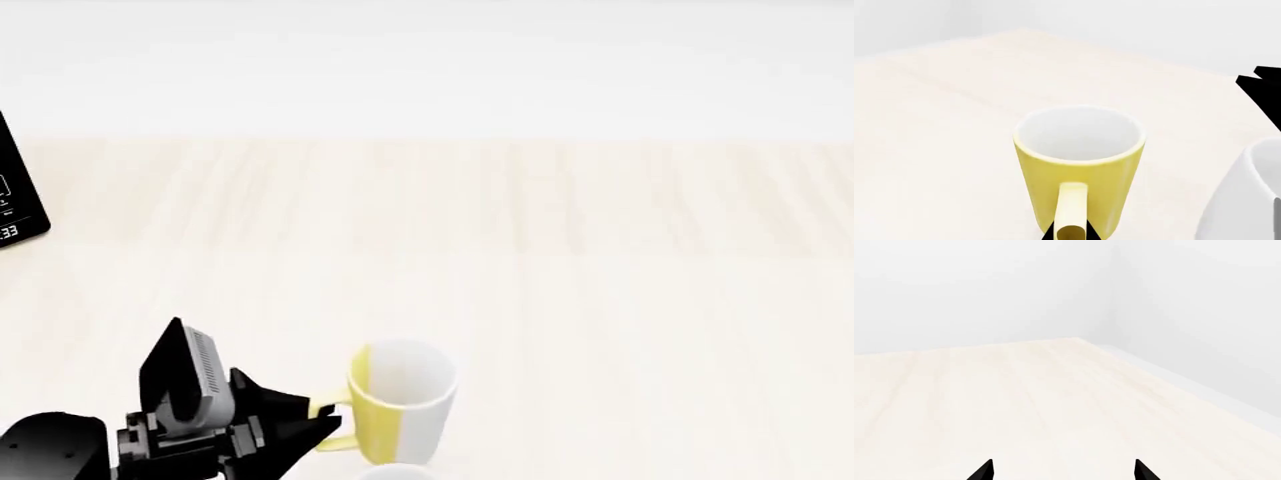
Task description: Put the yellow and white mug to the front of the white mug.
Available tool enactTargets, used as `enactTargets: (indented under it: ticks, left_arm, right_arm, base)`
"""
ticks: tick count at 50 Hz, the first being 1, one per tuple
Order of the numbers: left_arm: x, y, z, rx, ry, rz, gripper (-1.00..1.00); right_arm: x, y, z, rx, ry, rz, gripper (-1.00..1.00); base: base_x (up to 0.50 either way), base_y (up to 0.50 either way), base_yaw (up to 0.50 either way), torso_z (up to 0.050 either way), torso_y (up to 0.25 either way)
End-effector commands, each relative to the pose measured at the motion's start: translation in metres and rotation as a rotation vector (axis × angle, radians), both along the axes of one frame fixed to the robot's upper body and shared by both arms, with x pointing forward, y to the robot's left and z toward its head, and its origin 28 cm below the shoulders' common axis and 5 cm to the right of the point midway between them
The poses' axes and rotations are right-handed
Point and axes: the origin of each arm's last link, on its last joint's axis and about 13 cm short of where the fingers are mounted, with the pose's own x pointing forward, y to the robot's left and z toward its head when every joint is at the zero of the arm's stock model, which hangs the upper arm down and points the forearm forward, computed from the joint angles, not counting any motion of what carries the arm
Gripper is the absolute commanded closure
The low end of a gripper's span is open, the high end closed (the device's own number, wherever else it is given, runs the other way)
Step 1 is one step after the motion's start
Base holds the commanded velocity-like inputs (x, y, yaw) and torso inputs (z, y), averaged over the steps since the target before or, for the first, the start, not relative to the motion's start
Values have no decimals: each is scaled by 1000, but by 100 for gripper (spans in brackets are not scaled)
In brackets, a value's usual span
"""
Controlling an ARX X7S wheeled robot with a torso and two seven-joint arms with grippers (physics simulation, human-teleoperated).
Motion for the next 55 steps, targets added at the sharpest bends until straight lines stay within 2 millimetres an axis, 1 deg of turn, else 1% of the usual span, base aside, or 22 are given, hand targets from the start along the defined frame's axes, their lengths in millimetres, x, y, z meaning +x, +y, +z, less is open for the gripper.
enactTargets:
  ticks: [1, 17, 34, 40, 45, 55]
  left_arm:
    - [-3, 0, -8, -11, -2, 20, 100]
    - [-13, 0, -22, -38, 23, 53, 100]
    - [-18, -2, -29, -48, 30, 50, 100]
    - [-18, -4, -30, -91, 34, 39, 100]
    - [-17, -5, -29, -176, 42, 33, 100]
    - [-17, -10, -29, -202, 24, 18, 100]
  right_arm:
    - [0, 1, 1, -2, -2, 3, -100]
    - [0, 1, 1, -4, -1, 8, -100]
    - [1, 2, 0, -3, 1, 14, -100]
    - [1, 2, 0, -3, 2, 13, -100]
    - [1, 1, 0, -3, 3, 12, -100]
    - [1, 2, 0, -4, 2, 13, -100]
  base:
    - [0, 0, 0, 0, 0]
    - [0, 0, 0, 0, 0]
    - [0, 0, 0, 0, 0]
    - [0, 0, 0, 0, 0]
    - [0, 0, 0, 0, 0]
    - [0, 0, 0, 0, 0]
